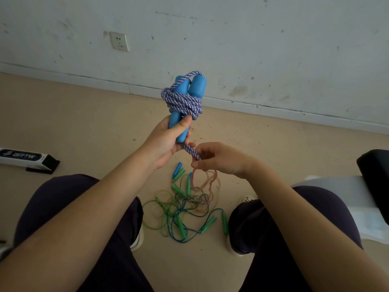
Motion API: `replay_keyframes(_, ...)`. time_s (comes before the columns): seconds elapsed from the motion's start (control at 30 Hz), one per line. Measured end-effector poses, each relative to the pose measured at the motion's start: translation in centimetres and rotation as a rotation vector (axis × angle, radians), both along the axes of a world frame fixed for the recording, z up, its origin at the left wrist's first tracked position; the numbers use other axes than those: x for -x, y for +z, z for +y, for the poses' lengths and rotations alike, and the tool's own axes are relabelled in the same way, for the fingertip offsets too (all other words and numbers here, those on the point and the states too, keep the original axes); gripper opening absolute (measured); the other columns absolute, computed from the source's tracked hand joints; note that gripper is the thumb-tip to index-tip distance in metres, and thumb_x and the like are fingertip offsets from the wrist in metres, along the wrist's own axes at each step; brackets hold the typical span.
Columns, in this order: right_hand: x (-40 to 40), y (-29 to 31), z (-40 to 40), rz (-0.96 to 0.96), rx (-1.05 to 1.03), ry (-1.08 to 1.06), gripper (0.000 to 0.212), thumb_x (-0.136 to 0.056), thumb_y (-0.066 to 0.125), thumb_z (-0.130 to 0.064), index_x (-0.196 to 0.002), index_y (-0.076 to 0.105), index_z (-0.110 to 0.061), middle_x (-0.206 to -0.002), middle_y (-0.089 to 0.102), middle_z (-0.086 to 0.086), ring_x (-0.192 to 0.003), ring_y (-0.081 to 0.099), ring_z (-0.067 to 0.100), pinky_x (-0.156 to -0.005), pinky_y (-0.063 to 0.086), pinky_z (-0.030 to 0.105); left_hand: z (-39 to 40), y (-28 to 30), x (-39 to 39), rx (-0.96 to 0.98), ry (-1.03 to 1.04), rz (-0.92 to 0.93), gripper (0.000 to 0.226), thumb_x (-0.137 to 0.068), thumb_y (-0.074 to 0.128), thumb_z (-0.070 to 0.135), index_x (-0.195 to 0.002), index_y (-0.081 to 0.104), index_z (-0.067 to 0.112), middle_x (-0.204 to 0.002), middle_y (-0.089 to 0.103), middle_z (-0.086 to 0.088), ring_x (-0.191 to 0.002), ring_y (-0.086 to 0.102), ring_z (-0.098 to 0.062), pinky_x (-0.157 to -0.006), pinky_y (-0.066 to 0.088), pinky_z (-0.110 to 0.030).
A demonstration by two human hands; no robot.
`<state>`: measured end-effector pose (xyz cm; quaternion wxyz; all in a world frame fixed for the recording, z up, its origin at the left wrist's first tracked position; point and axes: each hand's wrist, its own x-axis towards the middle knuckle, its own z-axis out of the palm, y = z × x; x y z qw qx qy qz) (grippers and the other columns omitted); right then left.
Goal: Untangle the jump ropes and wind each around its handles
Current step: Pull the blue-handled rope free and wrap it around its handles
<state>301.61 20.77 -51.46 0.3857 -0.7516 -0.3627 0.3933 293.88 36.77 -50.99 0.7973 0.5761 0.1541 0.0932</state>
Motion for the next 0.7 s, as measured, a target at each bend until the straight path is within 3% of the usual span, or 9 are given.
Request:
replay_keyframes(0.13,0.1,0.1,-0.1,0.107,-0.001,0.010,0.018,-0.086,0.072,-0.007,-0.102,0.066,-0.012,-0.090,0.067,0.005,-0.078,0.063,0.015,-0.071,0.054,0.028,0.4,-0.1,0.2,-0.149,0.041,0.028,0.018,-0.098,0.060,0.026,-0.089,0.053,0.012,-0.072,0.053,-0.003,-0.056,0.049,-0.015,-0.054,0.047,-0.028)
replay_keyframes(0.23,0.0,0.2,-0.3,0.128,-0.004,-0.033,0.019,-0.086,0.069,-0.001,-0.104,0.066,-0.006,-0.081,0.067,0.003,-0.070,0.064,0.019,-0.067,0.056,0.030,0.3,-0.2,0.4,-0.256,0.065,0.064,0.018,-0.098,0.060,0.028,-0.089,0.053,0.015,-0.071,0.055,-0.001,-0.051,0.049,-0.013,-0.045,0.036,-0.022)
replay_keyframes(0.33,-0.2,0.6,-0.5,0.103,-0.002,-0.076,0.014,-0.088,0.068,-0.004,-0.101,0.069,-0.004,-0.075,0.062,0.005,-0.062,0.052,0.016,-0.058,0.044,0.025,0.2,-0.1,0.5,-0.274,0.082,0.091,0.016,-0.098,0.061,0.030,-0.090,0.055,0.018,-0.072,0.056,0.001,-0.050,0.048,-0.012,-0.045,0.037,-0.019)
replay_keyframes(0.4,-0.2,0.9,-0.6,0.075,0.027,-0.077,0.016,-0.086,0.073,-0.017,-0.101,0.071,-0.011,-0.076,0.055,0.008,-0.058,0.043,0.012,-0.053,0.036,0.025,0.2,-0.1,0.5,-0.297,0.085,0.111,0.015,-0.097,0.062,0.031,-0.091,0.056,0.019,-0.072,0.057,0.003,-0.050,0.049,-0.010,-0.048,0.039,-0.019)
replay_keyframes(0.47,-0.3,1.1,-0.6,0.037,0.069,-0.041,0.023,-0.080,0.080,-0.033,-0.098,0.072,-0.021,-0.069,0.046,0.004,-0.055,0.036,0.011,-0.049,0.029,0.026,0.1,-0.1,0.6,-0.298,0.082,0.117,0.014,-0.097,0.062,0.031,-0.092,0.056,0.019,-0.072,0.057,0.003,-0.050,0.050,-0.009,-0.049,0.041,-0.019)
replay_keyframes(0.53,-0.2,1.2,-0.6,0.018,0.063,-0.008,0.022,-0.078,0.081,-0.034,-0.096,0.074,-0.023,-0.057,0.038,-0.004,-0.052,0.030,0.010,-0.047,0.025,0.024,0.0,0.0,0.6,-0.303,0.070,0.119,0.015,-0.097,0.062,0.032,-0.093,0.056,0.018,-0.073,0.057,0.002,-0.051,0.050,-0.009,-0.049,0.041,-0.019)
replay_keyframes(0.63,-0.2,1.1,-0.5,-0.120,0.006,-0.140,0.016,-0.085,0.075,-0.023,-0.096,0.075,-0.012,-0.043,0.044,-0.017,-0.043,0.039,0.003,-0.047,0.029,0.014,-0.1,0.0,0.6,-0.326,0.062,0.113,0.014,-0.097,0.063,0.029,-0.091,0.056,0.018,-0.075,0.056,-0.001,-0.050,0.049,-0.010,-0.049,0.041,-0.019)
replay_keyframes(0.7,-0.7,0.9,-0.5,-0.145,-0.078,-0.330,0.014,-0.089,0.071,-0.019,-0.097,0.074,-0.008,-0.048,0.054,-0.022,-0.045,0.047,-0.005,-0.049,0.033,0.009,0.0,0.0,0.5,-0.352,0.071,0.113,0.014,-0.096,0.063,0.027,-0.089,0.056,0.018,-0.074,0.055,-0.003,-0.049,0.047,-0.011,-0.047,0.040,-0.019)
